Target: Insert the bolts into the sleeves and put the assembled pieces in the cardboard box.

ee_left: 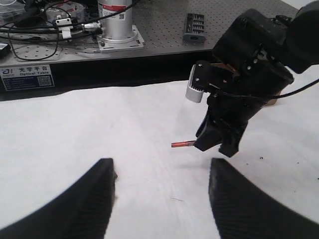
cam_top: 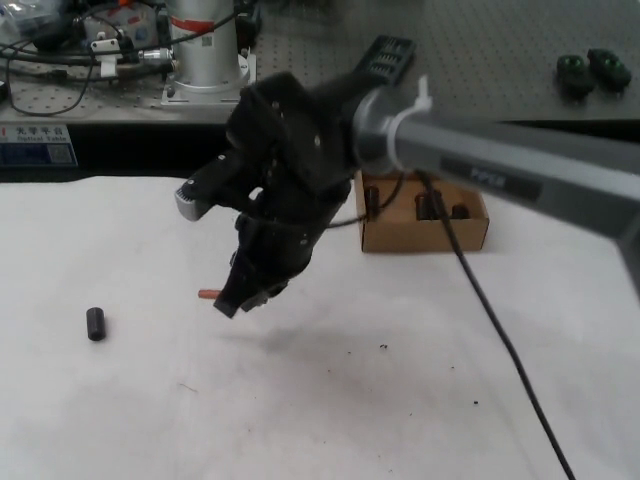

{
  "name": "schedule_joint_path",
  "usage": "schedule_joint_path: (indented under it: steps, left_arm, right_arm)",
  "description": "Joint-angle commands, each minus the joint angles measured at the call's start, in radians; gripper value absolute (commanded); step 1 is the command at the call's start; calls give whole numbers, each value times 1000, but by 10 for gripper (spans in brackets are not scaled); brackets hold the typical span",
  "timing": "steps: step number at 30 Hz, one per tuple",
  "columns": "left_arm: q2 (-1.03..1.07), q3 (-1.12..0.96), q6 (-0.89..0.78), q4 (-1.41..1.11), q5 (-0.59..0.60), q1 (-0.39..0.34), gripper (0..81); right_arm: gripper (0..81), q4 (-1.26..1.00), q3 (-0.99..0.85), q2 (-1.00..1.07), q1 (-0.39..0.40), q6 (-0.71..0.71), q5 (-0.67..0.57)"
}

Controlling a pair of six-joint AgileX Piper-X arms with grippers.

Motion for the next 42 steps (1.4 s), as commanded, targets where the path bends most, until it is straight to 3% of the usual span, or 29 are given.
schedule_joint_path:
  steps: [1, 5, 9, 13, 20, 22, 25, 26, 32, 38, 42]
  left_arm:
    - [-5, -11, 125, -13, 19, 2, 412]
    - [-5, -11, 245, -13, 21, 2, 412]
    - [-5, -11, 257, -13, 21, 2, 412]
    - [-5, -11, 263, -13, 21, 2, 412]
    - [-5, 1, 275, -13, 27, 2, 412]
    - [-5, 8, 272, -13, 36, 2, 412]
    - [-5, 19, 271, -13, 87, 2, 412]
    - [-5, 21, 271, -9, 99, 2, 412]
    - [50, 23, 271, -9, 121, 2, 412]
    - [179, 23, 274, -12, 137, 2, 412]
    - [217, 14, 277, -17, -42, 2, 412]
  right_arm:
    - [54, 129, -7, -30, 9, -120, -125]
    - [54, 166, 30, -32, 10, -194, -244]
    - [54, 212, 98, -32, 13, -276, -326]
    - [54, 251, 162, -32, 28, -384, -347]
    - [14, 239, 177, -32, 60, -389, -355]
    - [133, 239, 177, -32, 67, -389, -355]
    - [388, 239, 177, -32, 69, -347, -352]
    - [428, 237, 177, -32, 69, -315, -339]
    - [319, 255, 177, -57, 69, -256, -286]
    - [314, 215, 177, -124, 61, -220, -192]
    - [314, 74, 176, -148, 51, -20, -164]
